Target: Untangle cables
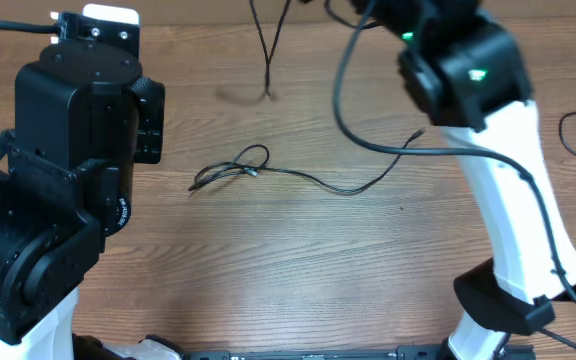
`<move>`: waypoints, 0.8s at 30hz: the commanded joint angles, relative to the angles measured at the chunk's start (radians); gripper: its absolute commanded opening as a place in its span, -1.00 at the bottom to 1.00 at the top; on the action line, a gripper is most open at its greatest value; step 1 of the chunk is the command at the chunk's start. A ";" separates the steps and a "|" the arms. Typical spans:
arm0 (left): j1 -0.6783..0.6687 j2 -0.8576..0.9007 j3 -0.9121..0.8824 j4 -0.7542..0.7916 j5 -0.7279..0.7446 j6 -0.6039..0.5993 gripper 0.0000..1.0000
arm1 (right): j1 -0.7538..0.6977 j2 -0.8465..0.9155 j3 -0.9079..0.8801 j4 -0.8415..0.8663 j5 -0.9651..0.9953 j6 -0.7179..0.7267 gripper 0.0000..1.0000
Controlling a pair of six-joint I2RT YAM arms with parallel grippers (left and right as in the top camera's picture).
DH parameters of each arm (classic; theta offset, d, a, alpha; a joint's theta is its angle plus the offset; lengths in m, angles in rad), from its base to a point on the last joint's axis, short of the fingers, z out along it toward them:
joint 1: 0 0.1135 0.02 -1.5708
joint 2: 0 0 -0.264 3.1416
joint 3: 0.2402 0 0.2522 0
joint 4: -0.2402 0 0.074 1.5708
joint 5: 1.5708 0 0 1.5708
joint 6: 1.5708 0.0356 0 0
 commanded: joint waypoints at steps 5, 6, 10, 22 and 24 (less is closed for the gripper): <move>0.005 0.004 0.008 -0.008 -0.013 -0.022 0.20 | -0.275 -0.037 0.034 -0.063 0.039 -0.007 -0.93; 0.005 0.004 0.008 -0.006 -0.012 -0.022 0.19 | -0.321 -0.037 0.034 -0.063 0.036 -0.007 -0.93; 0.005 0.004 0.008 -0.001 -0.009 -0.023 0.15 | -0.538 -0.037 0.034 -0.031 0.033 -0.005 -0.93; 0.005 0.004 0.008 -0.001 -0.010 -0.025 0.15 | -1.007 -0.029 0.034 0.104 -0.135 0.045 -0.93; 0.005 0.004 0.008 -0.001 -0.009 -0.026 0.16 | -1.065 -0.005 0.033 0.132 -0.113 0.005 -0.93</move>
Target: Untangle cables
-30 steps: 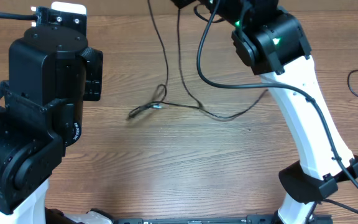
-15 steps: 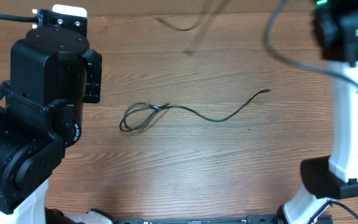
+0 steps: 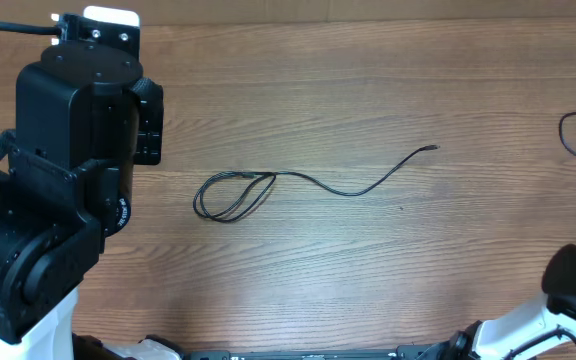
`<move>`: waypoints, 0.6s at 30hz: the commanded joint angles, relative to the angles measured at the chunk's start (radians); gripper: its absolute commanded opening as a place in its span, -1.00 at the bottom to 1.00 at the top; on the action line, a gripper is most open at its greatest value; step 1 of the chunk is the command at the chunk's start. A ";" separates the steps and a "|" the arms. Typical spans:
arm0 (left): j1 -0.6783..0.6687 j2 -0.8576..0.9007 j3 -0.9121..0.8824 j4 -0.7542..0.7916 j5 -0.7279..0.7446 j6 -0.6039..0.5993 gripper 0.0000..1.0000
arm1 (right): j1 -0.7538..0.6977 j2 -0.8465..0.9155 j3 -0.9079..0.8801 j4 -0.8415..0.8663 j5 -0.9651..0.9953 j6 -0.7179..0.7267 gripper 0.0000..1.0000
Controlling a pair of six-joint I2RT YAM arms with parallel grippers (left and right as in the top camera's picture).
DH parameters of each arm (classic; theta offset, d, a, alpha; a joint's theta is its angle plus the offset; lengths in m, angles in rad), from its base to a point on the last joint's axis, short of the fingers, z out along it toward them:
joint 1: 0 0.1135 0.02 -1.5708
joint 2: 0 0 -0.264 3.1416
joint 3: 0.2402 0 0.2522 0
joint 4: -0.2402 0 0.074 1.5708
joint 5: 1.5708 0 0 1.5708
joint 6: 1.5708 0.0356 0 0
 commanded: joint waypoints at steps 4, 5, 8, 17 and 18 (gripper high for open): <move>0.005 0.004 0.008 0.004 -0.009 -0.025 0.15 | -0.130 0.072 0.016 0.044 0.048 -0.079 -0.93; 0.005 0.004 0.008 0.004 -0.006 -0.025 0.15 | -0.146 0.087 0.016 0.039 0.047 -0.079 -0.93; 0.005 0.004 0.008 0.003 -0.002 -0.026 0.16 | -0.196 0.125 0.016 0.007 0.048 -0.079 -0.93; 0.005 0.004 0.008 0.001 -0.002 -0.025 0.17 | -0.314 0.156 0.016 -0.156 0.045 -0.162 -0.92; 0.005 0.004 0.008 0.001 -0.002 -0.025 0.17 | -0.325 0.156 0.016 -0.171 0.044 -0.171 -0.92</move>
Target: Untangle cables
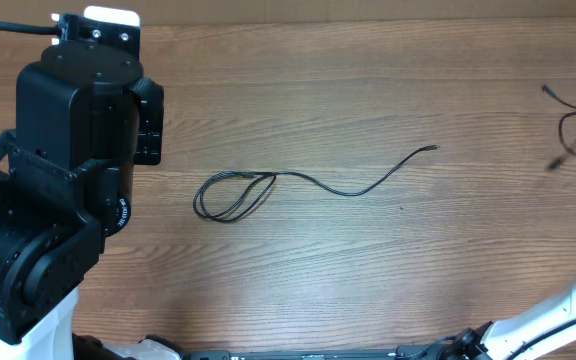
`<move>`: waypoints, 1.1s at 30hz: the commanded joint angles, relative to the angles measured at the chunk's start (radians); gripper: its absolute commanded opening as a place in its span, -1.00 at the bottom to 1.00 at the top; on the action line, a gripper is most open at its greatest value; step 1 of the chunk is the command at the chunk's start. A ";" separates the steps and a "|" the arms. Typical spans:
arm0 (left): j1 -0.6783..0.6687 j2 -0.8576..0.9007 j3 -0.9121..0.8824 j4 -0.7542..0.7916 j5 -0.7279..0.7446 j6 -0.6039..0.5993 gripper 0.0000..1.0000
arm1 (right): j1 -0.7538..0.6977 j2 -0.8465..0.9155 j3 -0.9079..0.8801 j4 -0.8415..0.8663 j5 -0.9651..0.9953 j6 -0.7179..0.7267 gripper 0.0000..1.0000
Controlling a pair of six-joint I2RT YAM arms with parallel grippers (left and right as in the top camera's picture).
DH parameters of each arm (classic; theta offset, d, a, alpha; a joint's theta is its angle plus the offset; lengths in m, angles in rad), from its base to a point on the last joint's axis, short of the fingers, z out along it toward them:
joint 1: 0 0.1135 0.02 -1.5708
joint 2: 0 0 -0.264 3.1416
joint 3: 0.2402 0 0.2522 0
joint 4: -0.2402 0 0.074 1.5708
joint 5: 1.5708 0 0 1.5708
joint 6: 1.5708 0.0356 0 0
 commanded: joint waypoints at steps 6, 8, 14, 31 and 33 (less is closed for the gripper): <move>0.005 0.005 0.008 0.002 -0.006 -0.024 0.20 | -0.071 -0.024 0.014 -0.142 0.015 -0.080 -0.92; 0.005 0.005 0.008 0.002 -0.008 -0.020 0.20 | -0.075 -0.023 -0.003 -0.187 0.036 -0.100 -0.92; 0.005 0.005 0.008 0.001 -0.010 -0.017 0.19 | -0.076 -0.020 -0.176 -0.151 0.051 -0.101 -0.92; 0.005 0.005 0.008 -0.005 0.050 -0.025 0.12 | -0.046 -0.011 -0.698 0.137 -0.114 -0.092 -0.92; 0.005 0.005 0.008 -0.006 0.050 -0.026 0.11 | -0.046 0.005 -0.729 0.156 -0.103 -0.092 -0.92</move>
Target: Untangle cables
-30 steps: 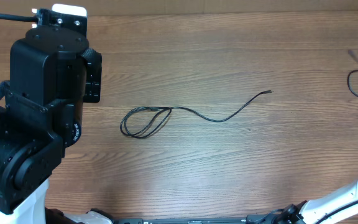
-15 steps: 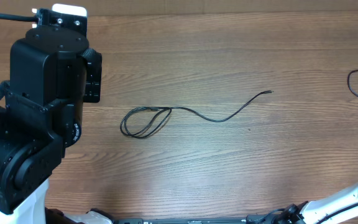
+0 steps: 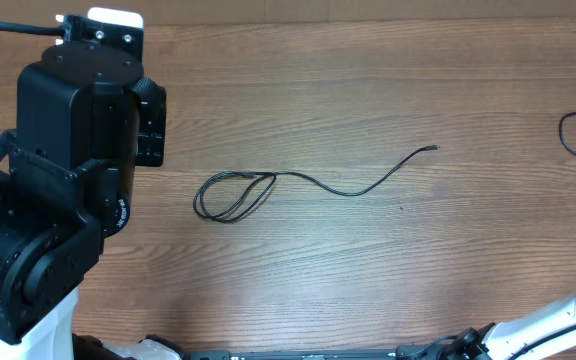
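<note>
A thin black cable (image 3: pixel 340 189) lies on the wooden table (image 3: pixel 368 270). Its left part forms a flat double loop (image 3: pixel 233 194), and its free end (image 3: pixel 432 148) points up to the right. A second black cable curls at the right edge and is partly cut off. My left arm (image 3: pixel 68 180) stands folded at the left, apart from the loop, with its fingers hidden. Only a white and black link of my right arm (image 3: pixel 568 310) shows at the bottom right corner.
A black rail (image 3: pixel 308 353) runs along the table's front edge. A white block (image 3: pixel 113 18) sits on top of the left arm at the far left.
The cable at the right edge has settled: its blurred strands are gone and one strand now trails downward. The middle cable and the left arm are unchanged.
First my right arm reached over the far right of the table, another cable hung at the far edge, and the middle cable was bunched in a small tight loop. Then the arm was back at the bottom right and the cable lay with a wider loop, as now.
</note>
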`<move>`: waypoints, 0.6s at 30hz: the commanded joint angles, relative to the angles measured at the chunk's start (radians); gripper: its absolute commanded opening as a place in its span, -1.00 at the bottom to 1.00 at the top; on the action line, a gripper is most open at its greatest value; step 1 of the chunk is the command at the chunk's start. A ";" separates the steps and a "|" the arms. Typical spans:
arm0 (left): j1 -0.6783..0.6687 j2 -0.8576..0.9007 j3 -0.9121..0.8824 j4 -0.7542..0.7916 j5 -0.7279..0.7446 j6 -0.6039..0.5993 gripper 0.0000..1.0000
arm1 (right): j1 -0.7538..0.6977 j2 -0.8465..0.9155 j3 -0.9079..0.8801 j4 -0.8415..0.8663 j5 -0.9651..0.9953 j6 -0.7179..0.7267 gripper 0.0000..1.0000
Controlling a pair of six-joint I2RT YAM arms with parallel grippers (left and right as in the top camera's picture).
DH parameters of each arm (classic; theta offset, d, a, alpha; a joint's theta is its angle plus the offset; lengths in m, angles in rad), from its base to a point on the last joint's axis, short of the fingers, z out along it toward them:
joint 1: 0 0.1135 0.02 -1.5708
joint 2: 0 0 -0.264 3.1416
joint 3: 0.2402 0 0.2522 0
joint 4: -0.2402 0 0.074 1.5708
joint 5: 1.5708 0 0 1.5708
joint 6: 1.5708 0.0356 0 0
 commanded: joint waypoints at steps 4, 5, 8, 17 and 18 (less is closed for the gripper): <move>0.005 0.005 0.008 -0.002 0.019 -0.025 0.11 | 0.005 0.058 -0.078 0.016 0.064 0.000 -0.92; 0.005 0.005 0.008 -0.002 0.019 -0.025 0.11 | 0.004 0.064 -0.086 0.015 0.089 0.000 -0.92; 0.005 0.005 0.008 -0.002 0.019 -0.025 0.12 | -0.004 0.069 -0.113 0.018 0.200 -0.001 -0.92; 0.005 0.005 0.008 -0.002 0.019 -0.025 0.09 | -0.094 0.095 -0.117 -0.006 0.290 0.003 -0.92; 0.005 0.005 0.008 -0.002 0.019 -0.025 0.09 | -0.103 0.104 -0.117 -0.010 0.290 0.003 -0.92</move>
